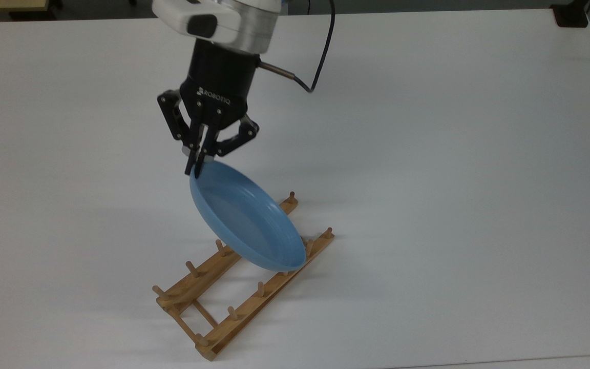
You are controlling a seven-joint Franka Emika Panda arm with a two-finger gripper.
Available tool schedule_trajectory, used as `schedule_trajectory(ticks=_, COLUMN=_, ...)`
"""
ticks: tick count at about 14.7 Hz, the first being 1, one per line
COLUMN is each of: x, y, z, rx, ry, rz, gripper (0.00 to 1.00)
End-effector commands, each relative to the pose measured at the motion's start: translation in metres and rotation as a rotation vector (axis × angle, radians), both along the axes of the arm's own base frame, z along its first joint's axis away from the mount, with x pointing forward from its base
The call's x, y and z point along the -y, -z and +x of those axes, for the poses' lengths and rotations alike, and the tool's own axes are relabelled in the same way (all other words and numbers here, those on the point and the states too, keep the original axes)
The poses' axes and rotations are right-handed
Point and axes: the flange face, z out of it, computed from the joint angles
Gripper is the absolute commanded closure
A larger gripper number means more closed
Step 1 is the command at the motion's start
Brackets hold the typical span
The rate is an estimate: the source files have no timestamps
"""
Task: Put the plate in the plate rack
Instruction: 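Lower the upright plate between the rack pegs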
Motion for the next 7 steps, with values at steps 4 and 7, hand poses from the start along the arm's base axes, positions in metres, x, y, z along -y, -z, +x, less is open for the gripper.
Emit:
schedule_trajectory(ticks=4, x=-0.015, y=0.02, z=0.009, rx=0.128, ry=-0.177, rz=-0.122, gripper=1.0)
schedule_trajectory(ticks=7, x=-0.008, y=0.019, z=0.009, rx=0.151, ry=-0.198, rz=-0.135, gripper=1.0)
